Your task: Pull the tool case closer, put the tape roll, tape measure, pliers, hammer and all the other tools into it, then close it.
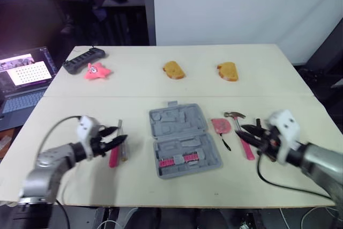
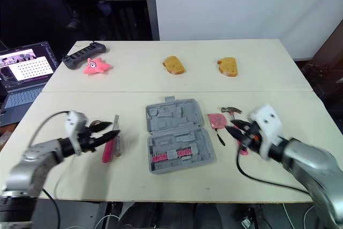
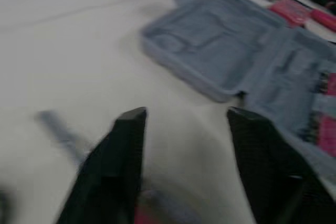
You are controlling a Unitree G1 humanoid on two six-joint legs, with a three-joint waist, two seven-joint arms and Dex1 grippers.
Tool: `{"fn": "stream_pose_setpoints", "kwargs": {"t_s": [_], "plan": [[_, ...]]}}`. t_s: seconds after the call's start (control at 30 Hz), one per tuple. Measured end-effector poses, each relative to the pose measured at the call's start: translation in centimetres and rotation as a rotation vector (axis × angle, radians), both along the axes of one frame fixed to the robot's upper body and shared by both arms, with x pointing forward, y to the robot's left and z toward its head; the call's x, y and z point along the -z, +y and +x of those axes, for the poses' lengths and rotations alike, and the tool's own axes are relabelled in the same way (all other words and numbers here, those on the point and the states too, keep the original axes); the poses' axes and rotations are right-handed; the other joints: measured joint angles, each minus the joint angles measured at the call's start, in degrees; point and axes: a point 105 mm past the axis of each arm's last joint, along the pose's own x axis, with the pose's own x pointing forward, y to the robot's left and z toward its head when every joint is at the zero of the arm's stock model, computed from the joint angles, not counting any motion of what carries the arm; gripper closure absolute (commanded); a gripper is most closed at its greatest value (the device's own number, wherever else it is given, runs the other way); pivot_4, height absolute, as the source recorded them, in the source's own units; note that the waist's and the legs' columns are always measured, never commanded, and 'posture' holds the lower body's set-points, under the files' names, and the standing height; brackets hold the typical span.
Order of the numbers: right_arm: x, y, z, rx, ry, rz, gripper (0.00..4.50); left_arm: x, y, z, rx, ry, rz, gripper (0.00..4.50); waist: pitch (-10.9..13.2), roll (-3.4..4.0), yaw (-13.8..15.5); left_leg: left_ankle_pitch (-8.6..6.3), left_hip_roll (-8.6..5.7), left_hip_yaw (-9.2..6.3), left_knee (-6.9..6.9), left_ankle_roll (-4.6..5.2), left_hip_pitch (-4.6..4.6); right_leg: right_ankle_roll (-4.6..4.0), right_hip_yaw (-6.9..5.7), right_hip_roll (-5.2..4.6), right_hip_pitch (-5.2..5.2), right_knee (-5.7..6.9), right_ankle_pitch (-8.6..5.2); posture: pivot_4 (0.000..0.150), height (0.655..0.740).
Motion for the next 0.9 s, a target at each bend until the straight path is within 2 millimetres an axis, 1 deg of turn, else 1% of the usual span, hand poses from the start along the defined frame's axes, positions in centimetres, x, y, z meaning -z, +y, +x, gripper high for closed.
{"fn": "stream_pose_setpoints", "kwargs": {"t_s": [0.03,0.07,0.1,0.2,0.27,0.33,0.43,0.63,0.77,0.9], "plan": [[0.3,0.3,1.1,0.005,0.008,-0.028,4.5,0.6,-0.5,0.0,0.006,0.011,0.021,4.03,0.0,-0.01,-0.01,0.02,0.01,-0.01,-0.01,-0.03,0.01,-0.03,-0.02,0.05,-0.01,0.0,0.01,0.15,0.74],[0.8,0.5,2.0,0.006,0.02,-0.059,4.5,1.2,-1.0,0.2,0.01,0.02,0.045,4.46,-0.01,0.02,-0.01,0.04,-0.01,0.0,-0.02,-0.06,0.03,-0.06,-0.02,0.06,-0.01,0.01,0.03,0.15,0.74],[1.7,0.6,2.7,0.005,0.046,-0.098,4.5,1.8,-1.4,0.4,0.013,0.028,0.073,4.46,-0.01,0.02,0.04,0.05,-0.03,0.0,-0.03,-0.07,0.02,-0.06,-0.03,0.06,-0.01,0.01,0.04,0.15,0.74],[4.2,1.2,3.8,-0.03,0.134,-0.178,4.5,3.8,-2.3,0.9,0.001,0.063,0.123,4.46,0.0,0.04,-0.02,0.06,-0.06,0.0,-0.02,-0.08,-0.01,-0.05,-0.02,0.04,-0.02,0.0,0.04,0.15,0.74],[4.9,1.4,4.4,-0.047,0.164,-0.214,4.5,4.3,-3.4,1.3,0.01,0.061,0.137,4.46,0.01,0.02,-0.02,0.11,-0.06,-0.02,0.01,-0.18,-0.04,-0.01,-0.03,0.03,-0.04,0.0,0.07,0.15,0.74],[5.2,1.5,4.8,-0.062,0.173,-0.24,4.5,4.6,-4.0,1.2,0.029,0.064,0.154,4.46,0.0,0.02,-0.04,0.18,-0.06,-0.03,0.0,-0.29,-0.03,-0.01,-0.03,0.04,-0.04,0.0,0.07,0.15,0.74],[5.8,1.6,5.1,-0.083,0.195,-0.275,4.5,4.6,-4.1,1.3,0.035,0.056,0.175,4.46,-0.01,0.05,-0.05,0.18,-0.05,-0.03,-0.02,-0.29,-0.01,-0.01,-0.03,0.05,-0.05,0.02,0.07,0.15,0.74],[8.1,2.8,6.3,-0.131,0.247,-0.335,4.5,4.7,-4.7,1.5,0.061,0.033,0.218,4.46,-0.02,0.07,-0.02,0.13,-0.07,-0.04,0.0,-0.19,0.02,-0.03,-0.03,0.05,-0.01,0.03,0.11,0.15,0.74],[8.9,3.6,7.3,-0.155,0.252,-0.355,4.5,4.7,-5.2,1.7,0.077,0.023,0.228,4.46,-0.03,0.08,0.02,0.24,-0.08,-0.07,0.0,-0.39,0.02,-0.02,-0.03,0.04,0.0,0.03,0.13,0.15,0.74],[9.1,4.1,7.6,-0.187,0.251,-0.372,4.5,4.8,-5.5,1.8,0.104,0.01,0.249,4.46,-0.05,0.09,-0.01,0.25,-0.08,-0.07,0.01,-0.4,0.04,-0.04,-0.03,0.05,0.01,0.03,0.15,0.15,0.74]]}}
